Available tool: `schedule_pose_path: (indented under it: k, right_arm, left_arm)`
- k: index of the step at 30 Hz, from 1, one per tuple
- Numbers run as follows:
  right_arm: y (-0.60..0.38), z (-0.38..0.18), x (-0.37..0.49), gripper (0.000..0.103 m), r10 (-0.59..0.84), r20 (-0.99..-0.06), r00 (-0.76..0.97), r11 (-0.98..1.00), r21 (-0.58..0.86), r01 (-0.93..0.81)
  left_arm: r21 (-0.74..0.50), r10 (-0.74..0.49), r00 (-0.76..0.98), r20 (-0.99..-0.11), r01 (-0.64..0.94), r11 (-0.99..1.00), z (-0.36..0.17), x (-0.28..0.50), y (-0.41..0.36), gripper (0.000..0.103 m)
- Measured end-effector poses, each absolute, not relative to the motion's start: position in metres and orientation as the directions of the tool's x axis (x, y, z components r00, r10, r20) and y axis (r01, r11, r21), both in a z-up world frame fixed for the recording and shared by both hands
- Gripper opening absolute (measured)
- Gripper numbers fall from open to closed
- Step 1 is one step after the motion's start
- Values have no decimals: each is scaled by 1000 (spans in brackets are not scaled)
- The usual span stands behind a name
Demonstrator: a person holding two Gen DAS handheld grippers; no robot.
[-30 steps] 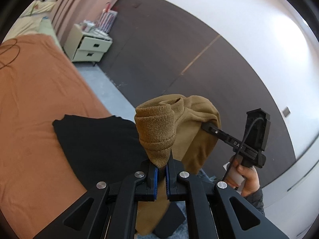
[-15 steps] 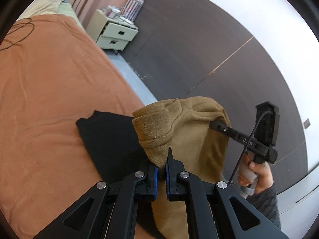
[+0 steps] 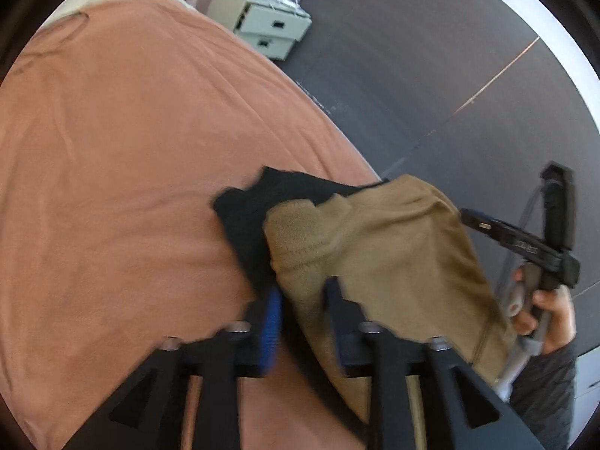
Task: Fold small clothes
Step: 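Lower the shirt with both grippers onto the black folded garment, then open both grippers and smooth the shirt flat on the black garment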
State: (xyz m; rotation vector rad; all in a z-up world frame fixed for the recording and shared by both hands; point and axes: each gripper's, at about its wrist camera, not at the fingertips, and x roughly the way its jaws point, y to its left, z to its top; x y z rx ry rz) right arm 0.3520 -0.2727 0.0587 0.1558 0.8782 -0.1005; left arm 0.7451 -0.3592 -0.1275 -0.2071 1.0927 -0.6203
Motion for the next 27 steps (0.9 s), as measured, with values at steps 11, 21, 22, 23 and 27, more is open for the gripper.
schedule_pose_path:
  k: [11, 21, 22, 23, 27]
  right_arm:
    - [-227, 60, 272, 23, 48, -737, 674, 998, 68, 4]
    - [-244, 34, 312, 5, -38, -815, 578, 991, 44, 126]
    - [-247, 32, 315, 6, -65, -820, 569, 989, 24, 148]
    - [-253, 30, 315, 6, -72, -826, 559, 986, 26, 166]
    - [-258, 23, 325, 5, -59, -836, 545, 978, 62, 201]
  left_arm:
    - [-400, -572, 393, -721, 438, 805, -107, 739, -351, 41]
    - [-369, -553, 343, -759, 473, 800, -134, 751, -374, 32]
    - [-362, -549, 346, -761, 476, 801, -135, 752, -374, 32]
    - [-354, -544, 349, -763, 478, 804, -136, 754, -377, 32]
    - [-318, -512, 353, -783, 480, 818, -146, 769, -392, 32]
